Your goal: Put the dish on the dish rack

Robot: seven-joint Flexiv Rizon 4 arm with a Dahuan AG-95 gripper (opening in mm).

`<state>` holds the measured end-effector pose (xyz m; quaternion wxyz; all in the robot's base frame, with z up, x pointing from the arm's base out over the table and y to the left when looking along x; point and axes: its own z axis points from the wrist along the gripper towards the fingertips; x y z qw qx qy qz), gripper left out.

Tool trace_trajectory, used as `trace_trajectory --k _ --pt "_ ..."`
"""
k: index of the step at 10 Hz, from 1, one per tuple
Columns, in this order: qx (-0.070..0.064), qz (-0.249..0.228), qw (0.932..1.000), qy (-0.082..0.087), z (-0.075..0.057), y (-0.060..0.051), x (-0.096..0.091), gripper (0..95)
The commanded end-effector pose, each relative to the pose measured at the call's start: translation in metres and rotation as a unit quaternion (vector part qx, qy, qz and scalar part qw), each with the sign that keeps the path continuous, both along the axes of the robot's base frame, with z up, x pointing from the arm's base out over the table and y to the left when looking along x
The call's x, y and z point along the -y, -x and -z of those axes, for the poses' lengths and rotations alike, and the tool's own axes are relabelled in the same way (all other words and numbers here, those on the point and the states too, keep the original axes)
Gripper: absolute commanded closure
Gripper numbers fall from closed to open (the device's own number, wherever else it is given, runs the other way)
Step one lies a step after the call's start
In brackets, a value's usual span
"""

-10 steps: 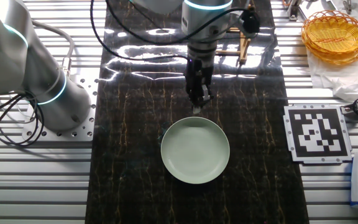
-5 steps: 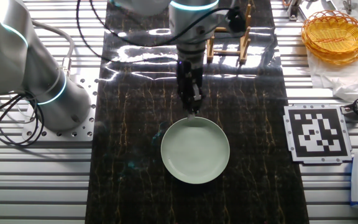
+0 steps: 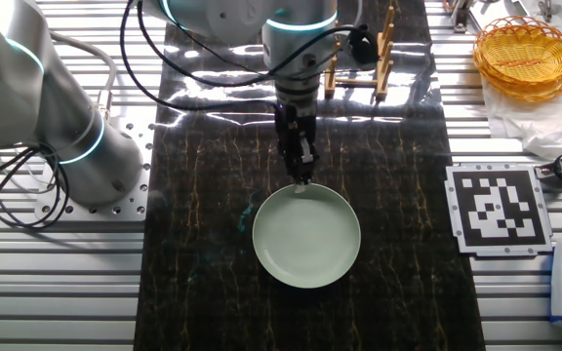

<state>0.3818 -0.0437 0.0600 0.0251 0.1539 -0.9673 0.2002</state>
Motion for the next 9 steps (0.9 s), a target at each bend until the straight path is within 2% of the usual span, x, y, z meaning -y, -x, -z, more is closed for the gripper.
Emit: trace_trajectory --k 1,4,9 --pt "0.004 -0.001 1.0000 0.001 0.0036 -0.0017 0.0007 57.0" --pt "0.013 -0.007 0.9999 0.004 0.0036 -0.0026 0.0011 57.0" --pt "0.018 -0.014 0.9997 0.004 0.0035 -0.0086 0.0037 57.0"
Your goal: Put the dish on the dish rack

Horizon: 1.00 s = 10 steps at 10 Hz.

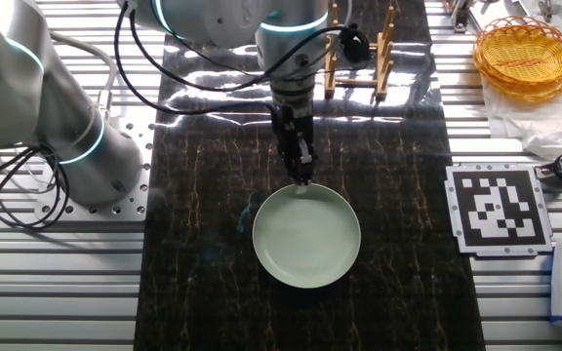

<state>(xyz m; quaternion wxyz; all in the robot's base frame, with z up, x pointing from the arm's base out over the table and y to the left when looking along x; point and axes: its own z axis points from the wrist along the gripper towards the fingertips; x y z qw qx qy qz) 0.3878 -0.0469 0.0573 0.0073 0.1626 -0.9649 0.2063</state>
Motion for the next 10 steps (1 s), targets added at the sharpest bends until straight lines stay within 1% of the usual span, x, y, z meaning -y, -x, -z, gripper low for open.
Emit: trace_trajectory --k 1,2,4,7,8,9,10 --pt "0.002 -0.002 1.0000 0.001 0.001 -0.004 0.001 57.0" --pt "0.001 -0.002 1.0000 0.001 0.001 -0.009 0.003 57.0" --pt "0.003 -0.002 1.0000 0.000 0.002 -0.014 0.004 57.0" --pt "0.003 -0.002 1.0000 -0.002 0.002 -0.026 0.007 57.0" --pt "0.003 0.009 0.9999 -0.005 0.003 -0.032 0.006 57.0" --pt "0.002 0.015 0.9999 -0.007 0.004 -0.035 0.004 57.0" --pt "0.000 0.017 0.9998 -0.007 0.005 -0.040 0.002 38.0"
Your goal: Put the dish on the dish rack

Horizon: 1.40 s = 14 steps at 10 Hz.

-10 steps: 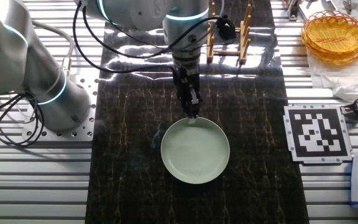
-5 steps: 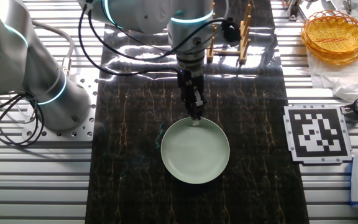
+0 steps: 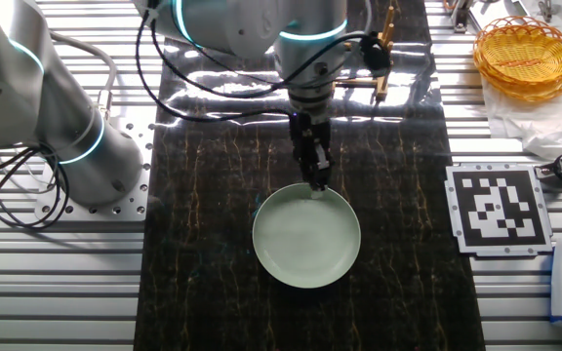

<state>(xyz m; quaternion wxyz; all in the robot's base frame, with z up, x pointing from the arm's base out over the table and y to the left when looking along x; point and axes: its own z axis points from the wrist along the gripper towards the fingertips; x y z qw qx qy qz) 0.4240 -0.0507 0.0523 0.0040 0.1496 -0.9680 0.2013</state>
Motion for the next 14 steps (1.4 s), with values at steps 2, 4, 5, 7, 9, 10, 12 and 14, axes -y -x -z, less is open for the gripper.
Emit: trace_trajectory --k 2,4,5,7,9,10,12,14 --pt "-0.007 0.008 0.9999 -0.003 -0.001 -0.009 -0.002 57.0" --pt "-0.008 0.013 0.9999 -0.001 -0.002 -0.009 0.000 76.0" --pt "-0.017 0.021 0.9996 -0.001 -0.003 -0.011 0.002 95.0" --pt "-0.055 0.056 0.9969 -0.006 -0.004 -0.017 0.003 95.0" --pt "-0.073 0.078 0.9943 -0.007 -0.004 -0.018 0.003 95.0" --pt "-0.086 0.085 0.9926 -0.006 -0.004 -0.019 0.004 95.0" --pt "-0.102 0.093 0.9905 -0.006 -0.004 -0.020 0.003 76.0" --pt "-0.103 0.090 0.9906 -0.008 -0.006 -0.021 0.003 76.0"
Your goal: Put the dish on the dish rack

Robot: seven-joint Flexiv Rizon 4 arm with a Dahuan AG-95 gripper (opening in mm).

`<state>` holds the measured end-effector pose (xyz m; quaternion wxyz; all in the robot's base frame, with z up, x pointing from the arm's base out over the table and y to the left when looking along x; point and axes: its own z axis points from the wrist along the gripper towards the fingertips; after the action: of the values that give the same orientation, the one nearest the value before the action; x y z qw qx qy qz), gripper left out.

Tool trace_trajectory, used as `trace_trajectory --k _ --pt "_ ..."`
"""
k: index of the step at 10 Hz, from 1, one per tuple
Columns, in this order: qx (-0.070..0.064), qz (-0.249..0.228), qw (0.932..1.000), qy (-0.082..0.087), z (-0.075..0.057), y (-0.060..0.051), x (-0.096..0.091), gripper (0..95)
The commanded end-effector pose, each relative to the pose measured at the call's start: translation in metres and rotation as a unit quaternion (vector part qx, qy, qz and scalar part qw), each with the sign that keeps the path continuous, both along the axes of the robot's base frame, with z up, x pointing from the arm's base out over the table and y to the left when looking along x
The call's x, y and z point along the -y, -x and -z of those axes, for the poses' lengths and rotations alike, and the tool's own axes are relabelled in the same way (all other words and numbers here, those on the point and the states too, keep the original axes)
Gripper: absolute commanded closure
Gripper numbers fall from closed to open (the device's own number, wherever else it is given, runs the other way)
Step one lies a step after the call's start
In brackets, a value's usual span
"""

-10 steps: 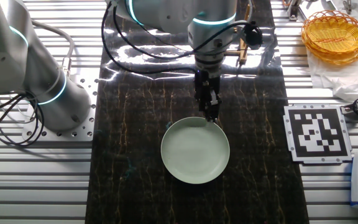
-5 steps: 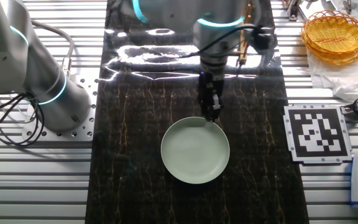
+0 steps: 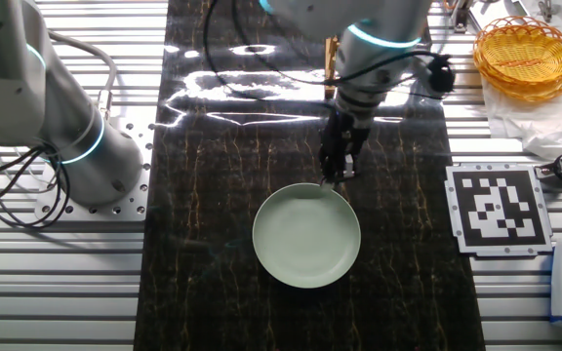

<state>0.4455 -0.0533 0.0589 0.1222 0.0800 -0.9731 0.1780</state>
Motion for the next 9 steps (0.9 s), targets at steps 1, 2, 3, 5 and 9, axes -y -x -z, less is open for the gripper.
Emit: trace_trajectory --k 1,2,3,5,9 --pt "0.001 0.002 0.9999 -0.012 0.000 -0.003 -0.003 76.0" --pt "-0.011 0.008 0.9997 -0.021 0.002 -0.005 -0.009 76.0" --pt "-0.013 0.018 0.9996 -0.019 0.004 -0.006 -0.016 76.0" --pt "-0.013 0.022 0.9996 -0.015 0.007 -0.005 -0.021 76.0" --pt "-0.009 0.028 0.9996 0.007 0.011 -0.002 -0.022 76.0"
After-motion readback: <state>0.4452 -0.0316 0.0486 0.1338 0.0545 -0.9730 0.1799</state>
